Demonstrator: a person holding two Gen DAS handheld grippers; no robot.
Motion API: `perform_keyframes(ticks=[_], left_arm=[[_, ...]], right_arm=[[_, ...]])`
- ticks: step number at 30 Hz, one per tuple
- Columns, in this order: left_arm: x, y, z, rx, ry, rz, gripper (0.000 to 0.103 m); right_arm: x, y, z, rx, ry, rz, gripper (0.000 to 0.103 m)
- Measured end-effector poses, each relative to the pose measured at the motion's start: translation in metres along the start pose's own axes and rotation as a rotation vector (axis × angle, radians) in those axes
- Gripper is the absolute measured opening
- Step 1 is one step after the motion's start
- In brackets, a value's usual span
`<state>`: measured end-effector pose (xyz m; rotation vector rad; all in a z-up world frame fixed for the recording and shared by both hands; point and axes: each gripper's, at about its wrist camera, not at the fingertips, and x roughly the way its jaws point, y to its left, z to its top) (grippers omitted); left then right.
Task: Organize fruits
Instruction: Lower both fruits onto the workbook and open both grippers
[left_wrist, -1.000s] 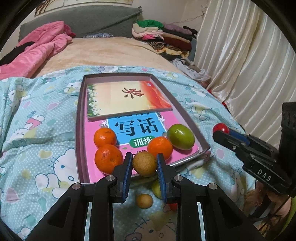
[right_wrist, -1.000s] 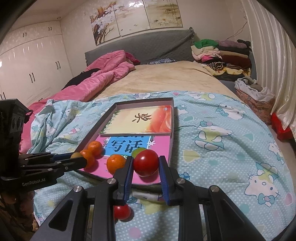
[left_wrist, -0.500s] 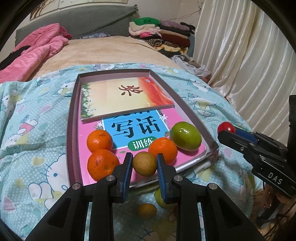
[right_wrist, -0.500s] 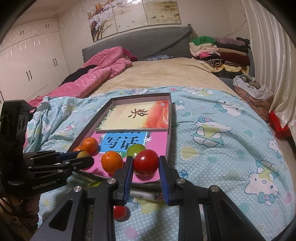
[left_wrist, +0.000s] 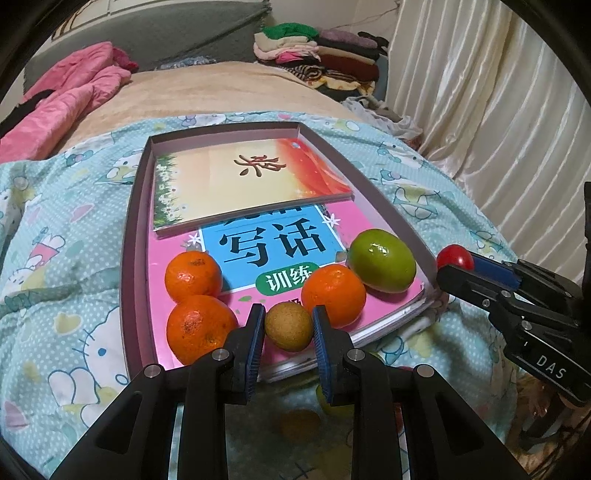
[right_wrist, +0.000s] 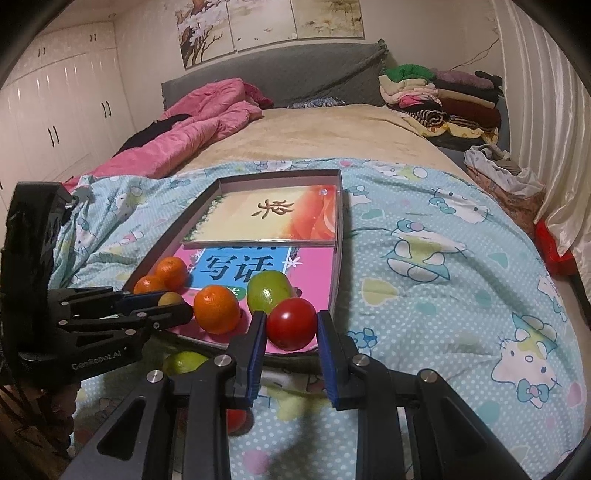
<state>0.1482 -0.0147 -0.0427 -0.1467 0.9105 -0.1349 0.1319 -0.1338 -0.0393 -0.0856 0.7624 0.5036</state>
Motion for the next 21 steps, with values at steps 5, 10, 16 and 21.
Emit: perform_keyframes(ticks=[5, 10, 16, 21], left_arm=[[0.001, -0.001, -0.001, 0.003, 0.0, 0.001, 0.026], [0.001, 0.0, 0.0, 0.004, 0.001, 0.0, 0.026], [0.002, -0.001, 0.0, 0.006, 0.001, 0.002, 0.026], [0.001, -0.001, 0.001, 0.006, 0.001, 0.0, 0.026]], right_arm=[[0.005, -0.001, -0.001, 0.001, 0.019, -0.005, 0.028], [0.006, 0.002, -0.001, -0.01, 0.017, -0.004, 0.028], [0.01, 0.007, -0.001, -0.037, 0.024, -0.019, 0.028], [0.013, 0.006, -0.002, -0.046, 0.027, -0.031, 0.028]])
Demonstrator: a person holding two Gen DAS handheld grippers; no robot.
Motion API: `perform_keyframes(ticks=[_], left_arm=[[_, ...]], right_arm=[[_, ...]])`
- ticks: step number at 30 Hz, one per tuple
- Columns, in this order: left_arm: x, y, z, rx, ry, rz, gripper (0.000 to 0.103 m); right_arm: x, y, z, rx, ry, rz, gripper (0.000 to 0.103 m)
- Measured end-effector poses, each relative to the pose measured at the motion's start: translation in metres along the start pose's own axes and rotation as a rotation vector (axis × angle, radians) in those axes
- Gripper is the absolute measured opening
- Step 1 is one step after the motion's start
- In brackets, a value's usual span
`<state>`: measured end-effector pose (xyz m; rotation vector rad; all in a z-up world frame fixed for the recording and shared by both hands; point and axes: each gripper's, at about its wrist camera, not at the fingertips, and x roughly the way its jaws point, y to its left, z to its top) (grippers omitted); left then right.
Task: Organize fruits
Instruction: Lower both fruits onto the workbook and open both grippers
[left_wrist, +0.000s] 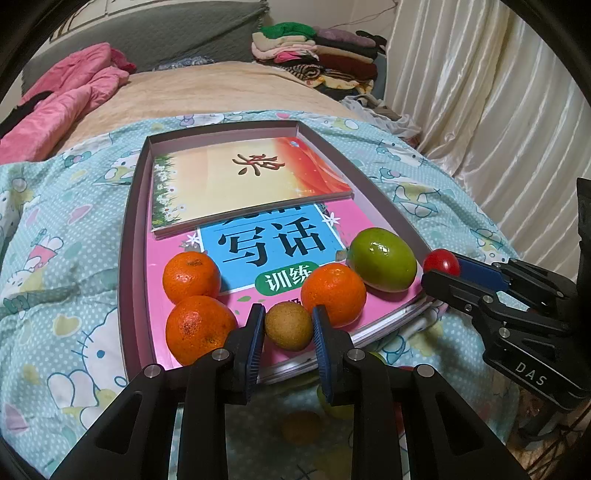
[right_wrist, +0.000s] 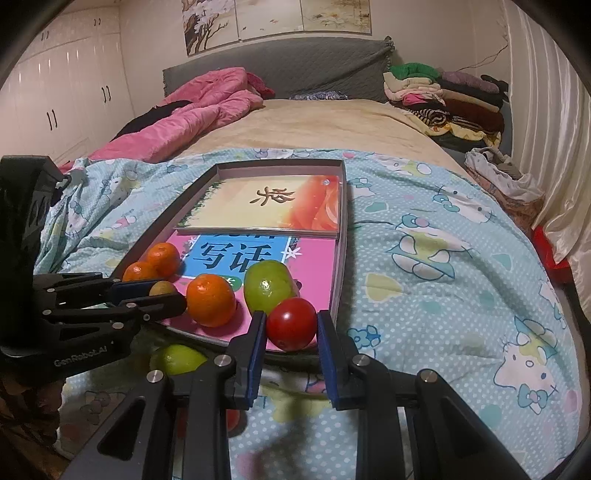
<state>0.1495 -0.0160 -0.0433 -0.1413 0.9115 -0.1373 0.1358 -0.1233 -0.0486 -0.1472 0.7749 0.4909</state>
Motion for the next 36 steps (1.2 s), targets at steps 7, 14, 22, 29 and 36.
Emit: perform_keyframes(ticks=[7, 14, 22, 29, 36], left_arm=[[0.0, 0.0, 0.0, 0.0, 0.0, 0.0, 0.026], [0.0, 0.0, 0.0, -0.001, 0.0, 0.0, 0.026], [0.0, 0.0, 0.0, 0.0, -0.001, 0.0, 0.027], [0.0, 0.0, 0.0, -0.001, -0.001, 0.0, 0.027], [0.0, 0.0, 0.0, -0.002, 0.0, -0.001, 0.027]], right_arm=[[0.006, 0.003, 0.001, -0.019, 0.004, -0.01, 0.028], [0.011, 0.003, 0.002, -0.03, 0.007, -0.013, 0.028], [0.015, 0.003, 0.001, -0.023, 0.013, -0.004, 0.028], [0.016, 0.003, 0.002, -0.018, 0.013, 0.001, 0.028], [0.015, 0.005, 0.002, -0.017, 0.011, 0.009, 0.028]])
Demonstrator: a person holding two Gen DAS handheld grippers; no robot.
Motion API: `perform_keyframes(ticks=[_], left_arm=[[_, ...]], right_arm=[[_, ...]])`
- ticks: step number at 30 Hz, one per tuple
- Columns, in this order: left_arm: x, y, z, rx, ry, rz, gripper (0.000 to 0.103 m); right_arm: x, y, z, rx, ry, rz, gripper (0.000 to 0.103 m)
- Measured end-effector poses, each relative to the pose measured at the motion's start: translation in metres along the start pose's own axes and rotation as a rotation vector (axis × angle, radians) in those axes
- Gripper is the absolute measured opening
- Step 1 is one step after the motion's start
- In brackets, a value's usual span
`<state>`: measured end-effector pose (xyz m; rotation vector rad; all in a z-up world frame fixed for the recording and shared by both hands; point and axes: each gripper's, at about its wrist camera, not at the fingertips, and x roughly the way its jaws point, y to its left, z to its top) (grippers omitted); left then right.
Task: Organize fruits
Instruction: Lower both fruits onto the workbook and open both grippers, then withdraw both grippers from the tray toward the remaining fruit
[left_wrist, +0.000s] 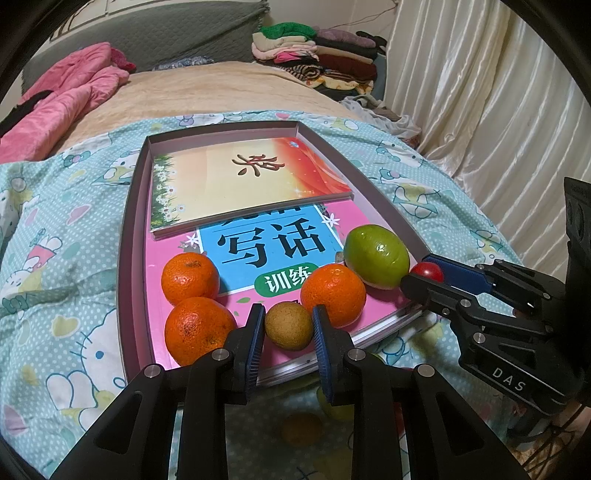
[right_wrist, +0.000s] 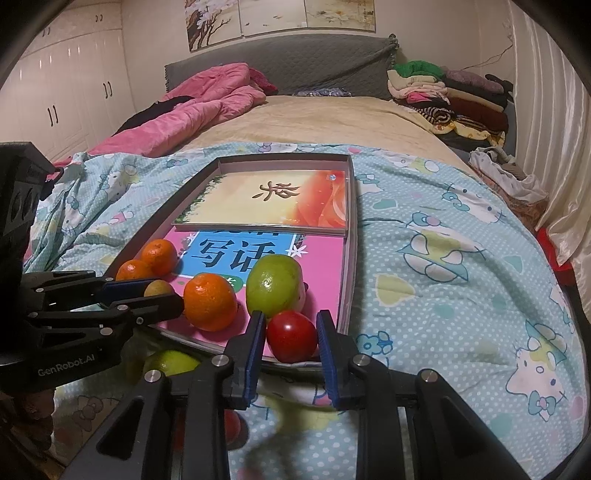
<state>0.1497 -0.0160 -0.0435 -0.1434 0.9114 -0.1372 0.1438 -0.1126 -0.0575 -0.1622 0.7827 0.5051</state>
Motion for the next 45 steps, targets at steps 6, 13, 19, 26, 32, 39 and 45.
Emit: perform_keyframes(ticks=[6, 13, 19, 26, 32, 39, 45], left_arm=[[0.0, 0.0, 0.0, 0.0, 0.0, 0.0, 0.027], [0.0, 0.0, 0.0, -0.001, 0.0, 0.0, 0.027], [0.0, 0.0, 0.001, -0.006, 0.005, 0.003, 0.027], [0.001, 0.0, 0.0, -0.015, 0.009, -0.004, 0.027], [0.001, 0.001, 0.001, -0.019, 0.008, -0.007, 0.027], [-0.001, 0.002, 0.0, -0.027, 0.0, -0.011, 0.03], [-0.01, 0.003, 0.003, -0.04, -0.029, -0.024, 0.04]], right_arm=[[-0.003, 0.001, 0.0, -0.004, -0.01, 0.001, 0.034], [-0.004, 0.002, 0.0, -0.009, -0.014, 0.003, 0.035], [-0.006, 0.003, 0.0, -0.012, -0.023, 0.003, 0.039], [-0.008, 0.001, 0.002, 0.002, -0.032, 0.001, 0.045], [-0.008, 0.001, 0.001, -0.001, -0.032, -0.001, 0.045], [-0.008, 0.002, 0.001, -0.006, -0.037, -0.005, 0.049], [-0.015, -0.003, 0.003, 0.023, -0.069, -0.013, 0.061]])
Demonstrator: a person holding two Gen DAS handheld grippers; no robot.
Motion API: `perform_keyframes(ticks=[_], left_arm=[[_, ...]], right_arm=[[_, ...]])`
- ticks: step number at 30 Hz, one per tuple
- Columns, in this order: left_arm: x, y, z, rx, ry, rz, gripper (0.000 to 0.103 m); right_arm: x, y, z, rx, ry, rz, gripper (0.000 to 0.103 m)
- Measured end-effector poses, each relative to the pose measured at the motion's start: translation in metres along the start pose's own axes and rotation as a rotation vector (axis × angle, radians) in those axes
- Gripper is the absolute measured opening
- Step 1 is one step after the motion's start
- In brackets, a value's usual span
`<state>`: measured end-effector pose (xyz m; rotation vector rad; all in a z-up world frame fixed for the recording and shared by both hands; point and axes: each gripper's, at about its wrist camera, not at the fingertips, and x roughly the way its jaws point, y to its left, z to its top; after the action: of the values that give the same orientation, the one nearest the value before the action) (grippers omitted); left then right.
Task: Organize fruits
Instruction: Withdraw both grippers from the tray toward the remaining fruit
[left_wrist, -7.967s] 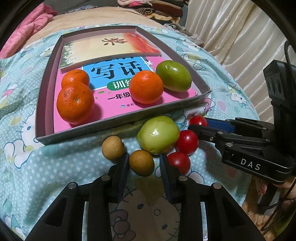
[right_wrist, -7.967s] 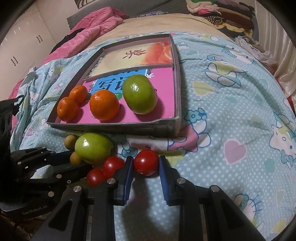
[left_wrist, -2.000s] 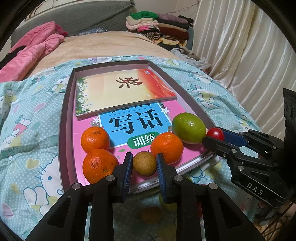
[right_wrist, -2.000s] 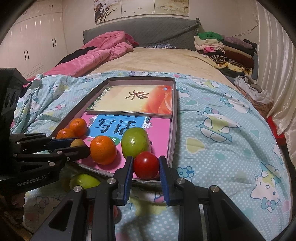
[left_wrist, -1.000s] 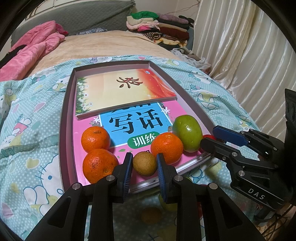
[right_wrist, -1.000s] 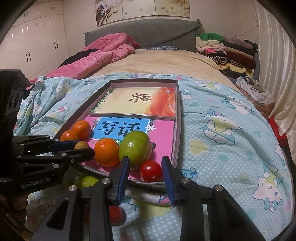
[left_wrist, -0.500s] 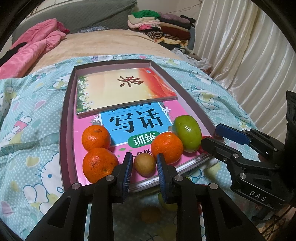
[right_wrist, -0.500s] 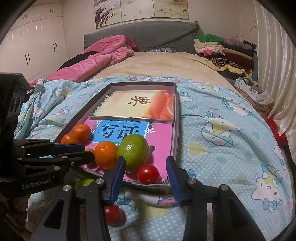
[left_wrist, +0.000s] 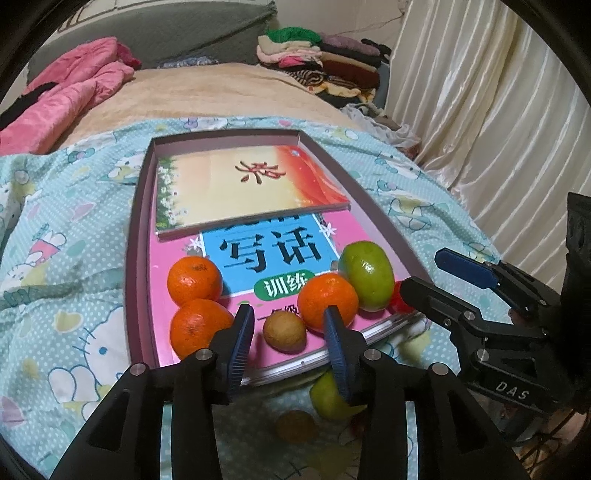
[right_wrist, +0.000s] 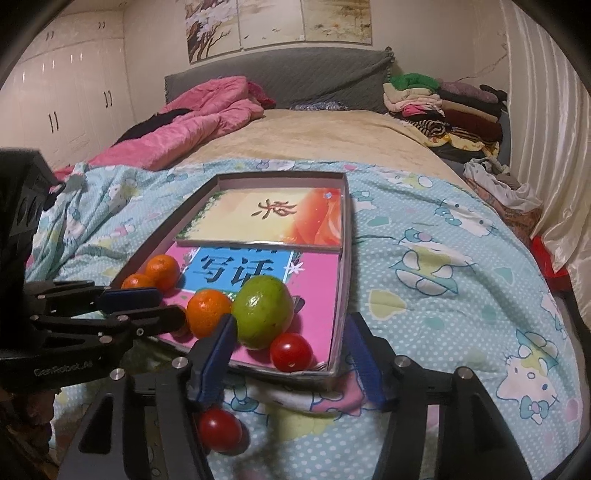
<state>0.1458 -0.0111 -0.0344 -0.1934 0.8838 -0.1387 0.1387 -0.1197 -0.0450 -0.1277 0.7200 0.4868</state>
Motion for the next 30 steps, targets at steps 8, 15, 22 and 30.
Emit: perform_keyframes(ticks=[8, 15, 22, 30], left_arm=[[-0.021, 0.008, 0.004, -0.039, -0.063, -0.013, 0.057], [-0.038, 0.023, 0.005, -0.097, -0.104, -0.005, 0.069], [-0.046, 0.031, 0.0, -0.119, -0.1, -0.011, 0.074], [-0.05, 0.023, -0.006, -0.086, -0.092, -0.002, 0.076]], right_arm=[[-0.008, -0.001, 0.003, 0.014, -0.029, 0.007, 0.064], [-0.014, -0.001, 0.005, 0.014, -0.053, 0.018, 0.068], [-0.022, 0.001, 0.006, 0.007, -0.069, 0.03, 0.069], [-0.029, 0.001, 0.004, 0.01, -0.072, 0.036, 0.072]])
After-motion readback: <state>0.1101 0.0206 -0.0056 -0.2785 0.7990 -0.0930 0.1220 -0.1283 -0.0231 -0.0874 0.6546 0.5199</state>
